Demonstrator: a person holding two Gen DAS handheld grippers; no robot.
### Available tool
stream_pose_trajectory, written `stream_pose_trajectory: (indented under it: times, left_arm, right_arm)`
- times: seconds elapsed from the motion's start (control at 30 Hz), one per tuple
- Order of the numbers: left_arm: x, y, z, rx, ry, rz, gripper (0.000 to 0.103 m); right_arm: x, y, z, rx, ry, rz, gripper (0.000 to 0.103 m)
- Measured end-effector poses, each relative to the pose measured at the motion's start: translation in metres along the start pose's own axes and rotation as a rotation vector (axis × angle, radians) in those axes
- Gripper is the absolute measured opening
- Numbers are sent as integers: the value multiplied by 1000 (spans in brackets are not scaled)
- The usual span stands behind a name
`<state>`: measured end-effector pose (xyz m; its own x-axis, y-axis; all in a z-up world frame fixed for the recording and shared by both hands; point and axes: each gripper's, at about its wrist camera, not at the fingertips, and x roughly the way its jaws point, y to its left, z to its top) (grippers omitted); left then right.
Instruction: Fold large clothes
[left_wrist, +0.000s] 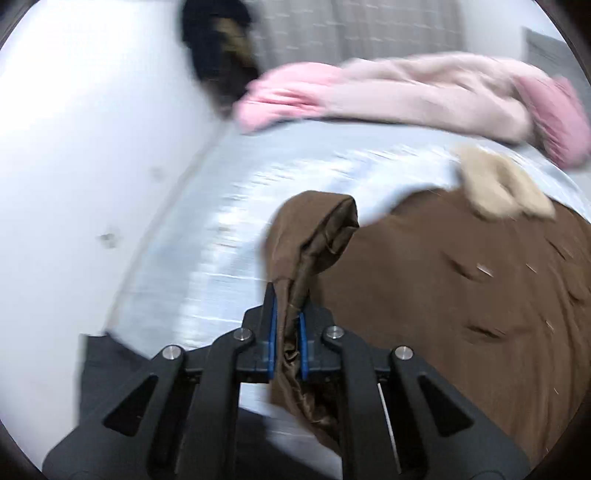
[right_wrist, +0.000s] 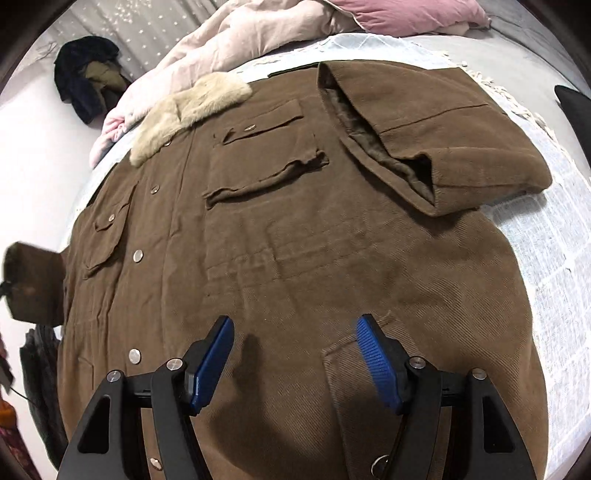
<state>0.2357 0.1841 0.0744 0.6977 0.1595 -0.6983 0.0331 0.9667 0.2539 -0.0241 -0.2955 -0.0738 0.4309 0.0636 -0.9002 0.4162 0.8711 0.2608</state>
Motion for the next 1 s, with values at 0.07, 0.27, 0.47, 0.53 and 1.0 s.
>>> stream_pose_trajectory:
  times: [0.07, 0.27, 0.47, 0.53, 1.0]
  left_arm:
    - [7, 33, 7, -34, 5, 81, 11]
    - [58, 113, -1, -62, 81, 367, 11]
    - [96, 131, -8, -111, 176, 598, 30]
    - [90, 120, -7, -63, 149, 648, 66]
    - [5, -15, -23, 17, 52, 28, 81]
  right_arm:
    - [-2, 2, 1, -10, -10, -39, 70]
    - [-4, 1, 1, -13, -21, -57, 70]
    - [-14, -2, 1, -17, -65, -57, 70]
    - [-24, -3, 0, -33, -99, -87, 70]
    - [4, 2, 84, -88, -121, -341, 77]
